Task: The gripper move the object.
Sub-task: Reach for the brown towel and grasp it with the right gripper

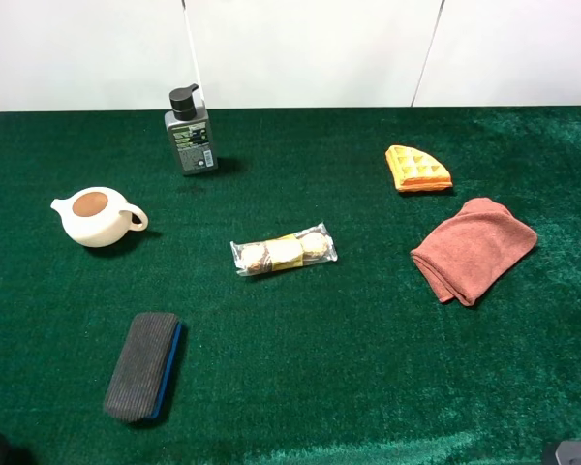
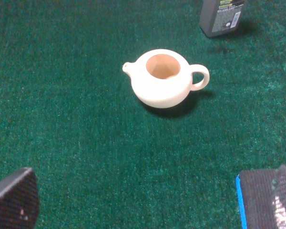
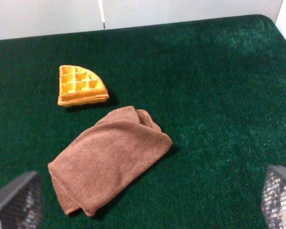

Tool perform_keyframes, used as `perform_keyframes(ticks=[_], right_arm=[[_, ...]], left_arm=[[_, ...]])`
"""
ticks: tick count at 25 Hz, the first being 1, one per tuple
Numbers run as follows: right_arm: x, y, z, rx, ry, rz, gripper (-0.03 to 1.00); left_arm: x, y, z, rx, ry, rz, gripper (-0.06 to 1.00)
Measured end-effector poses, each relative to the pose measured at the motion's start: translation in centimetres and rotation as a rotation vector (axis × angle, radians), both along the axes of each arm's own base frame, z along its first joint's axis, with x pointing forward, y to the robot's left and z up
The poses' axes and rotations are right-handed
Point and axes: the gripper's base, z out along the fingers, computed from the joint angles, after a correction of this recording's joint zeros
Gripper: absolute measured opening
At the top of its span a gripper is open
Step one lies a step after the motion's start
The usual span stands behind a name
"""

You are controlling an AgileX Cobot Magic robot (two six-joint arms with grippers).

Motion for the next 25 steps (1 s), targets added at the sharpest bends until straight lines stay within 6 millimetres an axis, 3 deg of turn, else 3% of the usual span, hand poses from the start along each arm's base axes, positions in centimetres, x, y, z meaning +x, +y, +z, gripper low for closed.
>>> perform_keyframes(ticks=[25], right_arm=[[0.00, 0.00, 0.00, 0.000, 0.000, 0.000, 0.70]], left_arm=[[0.00, 0.00, 0.00, 0.000, 0.000, 0.000, 0.99]])
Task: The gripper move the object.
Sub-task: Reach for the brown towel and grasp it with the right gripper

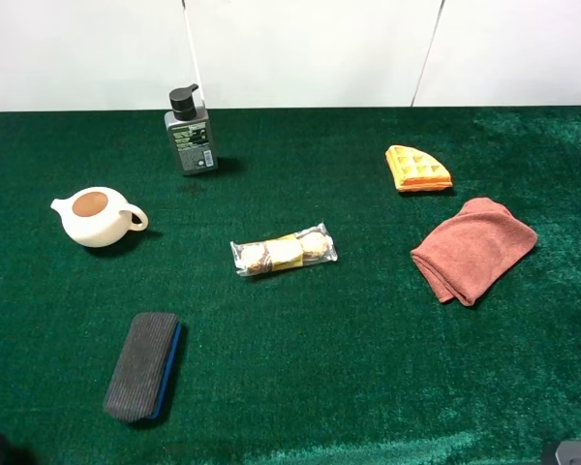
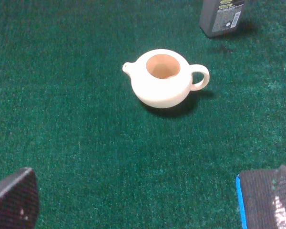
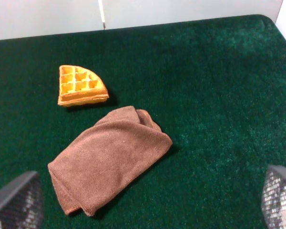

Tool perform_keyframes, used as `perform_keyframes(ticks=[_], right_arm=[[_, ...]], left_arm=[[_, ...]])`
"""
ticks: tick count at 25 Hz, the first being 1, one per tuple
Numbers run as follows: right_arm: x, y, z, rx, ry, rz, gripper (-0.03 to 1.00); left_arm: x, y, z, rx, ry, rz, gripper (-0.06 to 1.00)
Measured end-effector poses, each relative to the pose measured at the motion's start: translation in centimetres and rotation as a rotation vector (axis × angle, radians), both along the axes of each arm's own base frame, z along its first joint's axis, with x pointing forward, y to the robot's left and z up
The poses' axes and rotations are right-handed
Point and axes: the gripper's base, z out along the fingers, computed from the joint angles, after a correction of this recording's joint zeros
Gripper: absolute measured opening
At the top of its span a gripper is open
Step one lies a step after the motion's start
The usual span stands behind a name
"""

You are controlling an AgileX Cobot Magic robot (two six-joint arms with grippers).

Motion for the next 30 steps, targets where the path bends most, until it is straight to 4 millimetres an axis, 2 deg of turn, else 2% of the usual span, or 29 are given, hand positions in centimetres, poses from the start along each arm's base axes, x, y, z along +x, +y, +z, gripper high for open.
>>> perform_keyframes(ticks=[11, 15, 22, 30], right_arm=[[0.0, 0.0, 0.0, 0.005, -0.002, 0.004, 0.70], [0.3, 0.2, 1.3, 0.023, -0.004, 0.015, 0.70], [4.0, 0.4, 4.4, 0.027, 0.135, 0.017, 0.70], [9.4, 0.9, 7.4, 0.064, 0.320, 0.036, 0.70]], left_arm=[[0.0, 0.0, 0.0, 0.000, 0.000, 0.000, 0.99], [0.0, 0.0, 0.0, 0.000, 0.000, 0.000, 0.99], [0.0, 0.0, 0.0, 0.000, 0.000, 0.000, 0.99], [0.0, 0.0, 0.0, 0.000, 0.000, 0.000, 0.99]])
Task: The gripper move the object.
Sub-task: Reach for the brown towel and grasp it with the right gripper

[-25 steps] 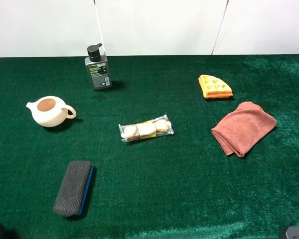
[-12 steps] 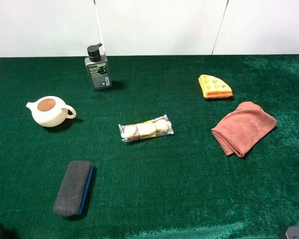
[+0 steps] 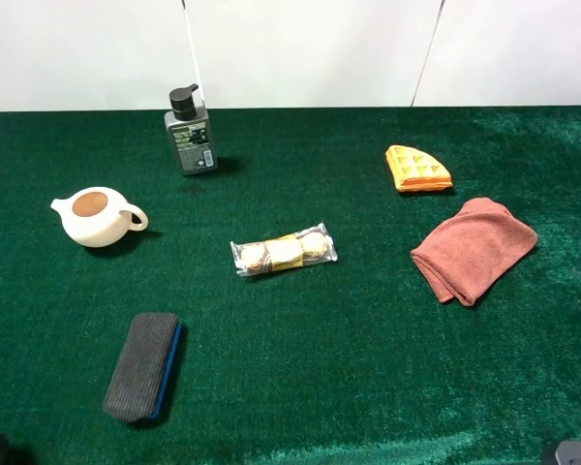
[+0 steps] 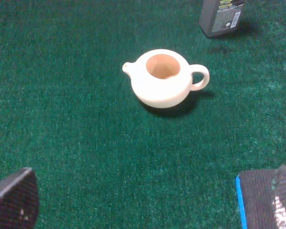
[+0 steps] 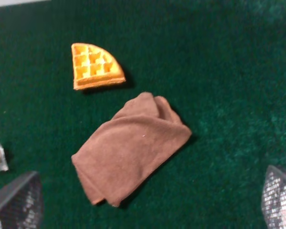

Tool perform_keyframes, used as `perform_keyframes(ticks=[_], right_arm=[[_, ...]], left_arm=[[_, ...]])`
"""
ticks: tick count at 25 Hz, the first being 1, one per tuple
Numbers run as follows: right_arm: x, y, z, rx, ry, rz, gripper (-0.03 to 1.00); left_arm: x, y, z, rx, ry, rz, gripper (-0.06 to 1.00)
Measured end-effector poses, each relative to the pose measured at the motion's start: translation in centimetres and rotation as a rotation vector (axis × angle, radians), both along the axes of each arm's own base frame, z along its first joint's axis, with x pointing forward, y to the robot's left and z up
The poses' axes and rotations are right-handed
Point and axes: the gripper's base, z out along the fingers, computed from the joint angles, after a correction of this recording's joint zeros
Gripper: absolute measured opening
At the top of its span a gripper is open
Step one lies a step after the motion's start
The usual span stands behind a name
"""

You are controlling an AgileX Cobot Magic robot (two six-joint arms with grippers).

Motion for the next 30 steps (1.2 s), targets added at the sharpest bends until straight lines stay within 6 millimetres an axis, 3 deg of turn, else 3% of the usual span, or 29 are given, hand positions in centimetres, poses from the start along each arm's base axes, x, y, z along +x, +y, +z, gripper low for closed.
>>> perform_keyframes(ticks=[6, 10, 19, 30], right_arm=[[4.2, 0.6, 1.0, 0.071, 0.187, 0.006, 0.70], [7.3, 0.8, 0.4, 0.103, 0.324, -0.034, 0.70], [13.0, 0.9, -3.2, 0.185, 0.524, -0.183, 0.70], [17.2, 1.6, -7.2, 0.285, 0.600, -0.347, 0.70]], left_arm=[[0.0, 0.0, 0.0, 0.000, 0.000, 0.000, 0.99], [0.0, 0.0, 0.0, 0.000, 0.000, 0.000, 0.99], [0.0, 0.0, 0.0, 0.000, 0.000, 0.000, 0.99], [0.0, 0.0, 0.0, 0.000, 0.000, 0.000, 0.99]])
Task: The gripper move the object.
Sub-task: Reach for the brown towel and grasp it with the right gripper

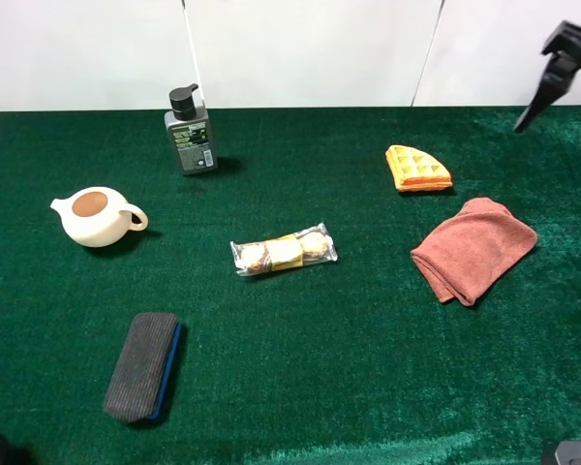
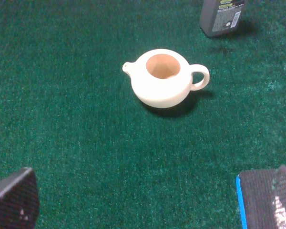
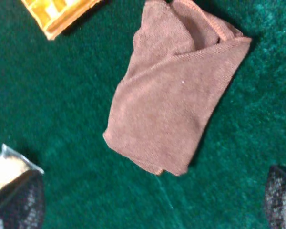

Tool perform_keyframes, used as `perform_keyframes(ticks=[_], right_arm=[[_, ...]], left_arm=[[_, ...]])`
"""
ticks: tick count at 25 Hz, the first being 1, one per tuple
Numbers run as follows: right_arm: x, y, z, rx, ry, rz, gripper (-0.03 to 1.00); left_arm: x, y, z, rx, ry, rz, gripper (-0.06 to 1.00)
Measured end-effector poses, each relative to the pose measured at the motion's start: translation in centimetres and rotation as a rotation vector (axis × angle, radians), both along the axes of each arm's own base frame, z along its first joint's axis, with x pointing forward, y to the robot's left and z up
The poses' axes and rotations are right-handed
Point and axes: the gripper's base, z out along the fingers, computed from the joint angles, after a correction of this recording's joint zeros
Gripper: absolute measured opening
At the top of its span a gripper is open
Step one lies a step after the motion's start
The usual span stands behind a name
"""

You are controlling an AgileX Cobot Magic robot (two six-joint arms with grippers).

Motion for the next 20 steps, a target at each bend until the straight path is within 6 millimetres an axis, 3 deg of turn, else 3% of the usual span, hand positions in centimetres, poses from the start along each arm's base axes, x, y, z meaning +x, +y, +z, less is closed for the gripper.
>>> perform_keyframes(ticks=[6, 20], right_arm=[[2.0, 1.3, -3.2, -0.005, 0.086, -0.043, 0.70], [4.9, 1.9, -10.2, 0.006, 0.249, -0.113, 0.70]], left_arm=[[0.0, 0.0, 0.0, 0.000, 0.000, 0.000, 0.99], [0.0, 0.0, 0.0, 0.000, 0.000, 0.000, 0.99]])
